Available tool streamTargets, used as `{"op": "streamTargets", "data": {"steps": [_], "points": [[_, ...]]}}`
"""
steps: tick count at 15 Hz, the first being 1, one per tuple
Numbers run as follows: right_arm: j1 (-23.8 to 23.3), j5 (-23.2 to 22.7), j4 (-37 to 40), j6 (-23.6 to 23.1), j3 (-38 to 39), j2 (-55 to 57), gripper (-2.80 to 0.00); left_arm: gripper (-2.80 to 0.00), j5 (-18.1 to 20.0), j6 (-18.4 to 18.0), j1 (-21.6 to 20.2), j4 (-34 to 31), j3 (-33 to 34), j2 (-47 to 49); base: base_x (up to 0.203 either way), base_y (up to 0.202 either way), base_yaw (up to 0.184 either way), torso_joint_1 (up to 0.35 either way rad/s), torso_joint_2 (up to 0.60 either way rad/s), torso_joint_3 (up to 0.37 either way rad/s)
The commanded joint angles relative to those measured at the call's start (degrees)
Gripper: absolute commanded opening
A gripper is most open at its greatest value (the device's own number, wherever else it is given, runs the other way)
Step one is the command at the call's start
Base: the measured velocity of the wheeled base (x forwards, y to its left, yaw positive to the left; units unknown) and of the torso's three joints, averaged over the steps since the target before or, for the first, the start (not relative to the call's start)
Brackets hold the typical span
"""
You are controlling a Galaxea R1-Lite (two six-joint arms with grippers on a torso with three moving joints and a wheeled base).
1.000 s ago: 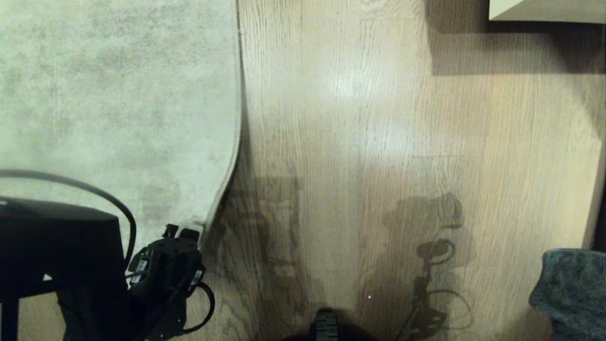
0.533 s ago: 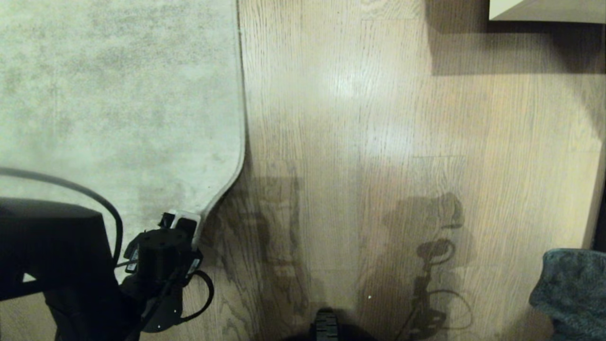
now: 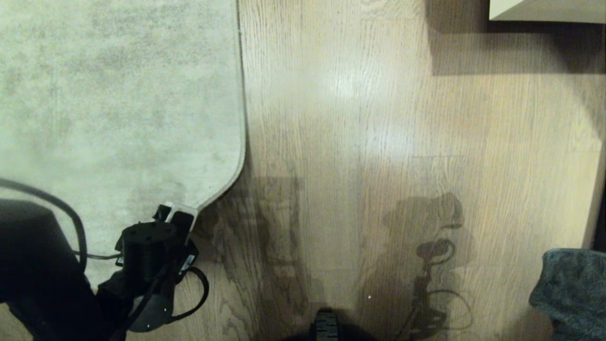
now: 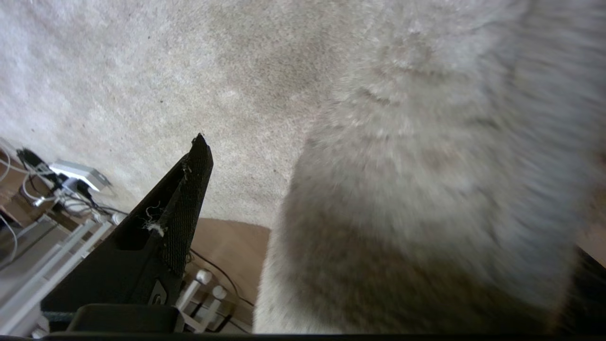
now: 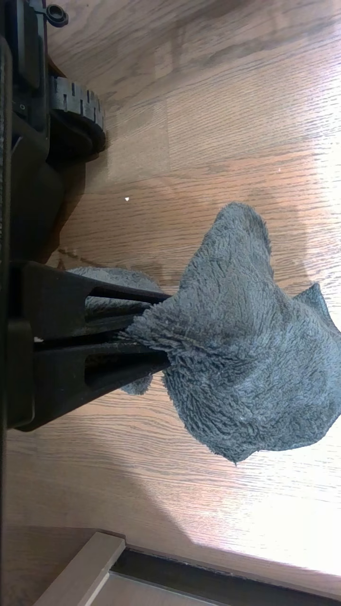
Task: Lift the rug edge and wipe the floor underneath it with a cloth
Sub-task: Lift up the carpet
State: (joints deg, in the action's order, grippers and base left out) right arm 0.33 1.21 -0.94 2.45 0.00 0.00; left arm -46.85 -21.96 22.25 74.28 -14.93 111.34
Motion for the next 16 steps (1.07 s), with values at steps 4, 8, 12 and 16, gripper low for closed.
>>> {"op": "streamTargets", "data": {"steps": [4, 8, 12, 16], "points": [[0.02, 0.02, -0.03, 0.01, 0.00, 0.09, -2.80, 0.00, -0.56, -0.02, 2.73, -6.79, 0.13, -5.99, 0.000, 0.000, 0.000, 0.000, 0.00, 0.000], [0.02, 0.02, -0.03, 0.01, 0.00, 0.09, -2.80, 0.00, -0.61, -0.02, 3.59, -14.07, 0.17, -9.12, 0.000, 0.000, 0.000, 0.000, 0.00, 0.000], [0.02, 0.02, -0.03, 0.01, 0.00, 0.09, -2.80, -2.80, -0.61, 0.33, 3.77, -14.10, 0.96, -8.92, 0.000, 0.000, 0.000, 0.000, 0.00, 0.000], [0.02, -0.02, -0.03, 0.01, 0.00, 0.09, -2.80, -2.80, -0.53, 3.52, 3.69, -14.15, 2.30, -7.27, 0.000, 0.000, 0.000, 0.000, 0.00, 0.000]]}}
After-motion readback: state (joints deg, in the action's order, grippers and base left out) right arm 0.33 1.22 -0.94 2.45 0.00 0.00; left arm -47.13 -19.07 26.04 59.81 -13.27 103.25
